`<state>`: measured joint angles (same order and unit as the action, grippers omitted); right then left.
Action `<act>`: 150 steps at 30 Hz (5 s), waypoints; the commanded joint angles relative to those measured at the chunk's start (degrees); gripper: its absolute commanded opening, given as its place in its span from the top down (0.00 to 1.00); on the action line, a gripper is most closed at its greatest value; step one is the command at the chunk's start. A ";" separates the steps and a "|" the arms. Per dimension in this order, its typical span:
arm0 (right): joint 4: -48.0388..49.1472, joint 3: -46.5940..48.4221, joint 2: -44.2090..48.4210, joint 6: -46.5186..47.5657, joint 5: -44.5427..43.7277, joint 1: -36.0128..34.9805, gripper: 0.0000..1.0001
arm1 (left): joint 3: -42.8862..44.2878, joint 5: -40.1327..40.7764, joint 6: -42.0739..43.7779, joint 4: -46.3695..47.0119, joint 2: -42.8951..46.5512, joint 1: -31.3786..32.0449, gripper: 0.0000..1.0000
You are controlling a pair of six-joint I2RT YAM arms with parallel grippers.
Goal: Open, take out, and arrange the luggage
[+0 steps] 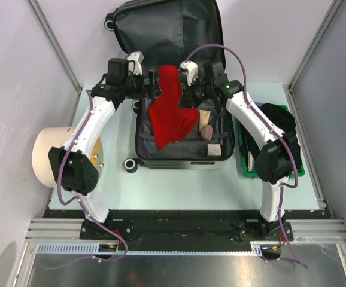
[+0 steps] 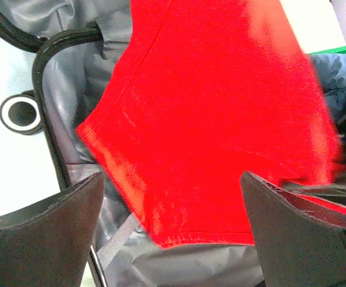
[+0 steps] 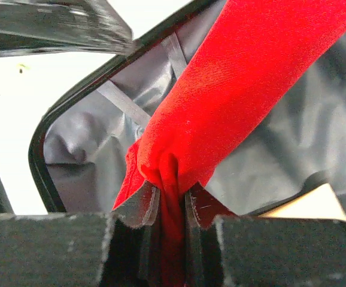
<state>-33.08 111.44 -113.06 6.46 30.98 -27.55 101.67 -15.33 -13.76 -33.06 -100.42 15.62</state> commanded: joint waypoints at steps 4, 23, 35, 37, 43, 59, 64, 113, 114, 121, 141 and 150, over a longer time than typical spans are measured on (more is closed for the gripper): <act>-14.64 10.56 10.30 35.67 -1.01 -1.01 1.00 | -3.23 -1.98 2.95 2.56 5.23 -1.38 0.00; -40.99 0.10 54.32 69.92 -13.83 11.20 1.00 | -7.01 -12.09 0.40 7.57 6.99 -1.12 0.00; -52.27 -9.36 67.43 67.55 -38.87 3.15 1.00 | -9.38 -13.14 0.05 10.03 7.35 3.45 0.00; -51.30 -12.54 69.46 68.85 -44.40 0.67 1.00 | -9.38 -13.23 -0.04 10.38 7.26 3.81 0.00; -47.88 -21.43 70.86 68.78 -48.90 -2.42 1.00 | -9.47 -12.97 0.22 10.38 7.26 3.81 0.00; -33.36 -20.25 56.56 67.71 -27.33 22.38 1.00 | -4.64 -16.22 -0.04 10.56 2.07 3.72 0.00; -42.13 -12.47 48.82 83.05 -5.07 41.94 1.00 | -3.67 -16.83 0.84 10.56 1.46 3.46 0.00; -6.11 -9.13 21.82 38.46 14.46 51.73 0.11 | -8.15 -8.75 21.49 3.00 6.90 -6.03 0.00; -7.25 -9.57 22.26 37.76 14.11 51.29 0.15 | -8.59 -9.01 21.84 2.83 7.60 -6.91 0.00; -10.87 -17.46 19.64 29.67 9.02 49.87 0.20 | -12.45 -13.32 19.91 1.86 15.25 -12.01 0.00; -3.05 -9.22 26.03 16.40 8.04 41.37 0.02 | -18.44 -11.12 29.75 -23.01 33.27 -41.36 0.00; 8.19 -22.65 35.53 11.04 2.69 18.09 0.00 | -19.40 -14.02 41.77 -35.04 35.12 -50.15 0.00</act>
<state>-30.72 95.04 -78.11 21.87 37.21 -2.28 82.24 -25.96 15.73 -59.94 -67.35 -31.11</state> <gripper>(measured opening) 0.994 0.996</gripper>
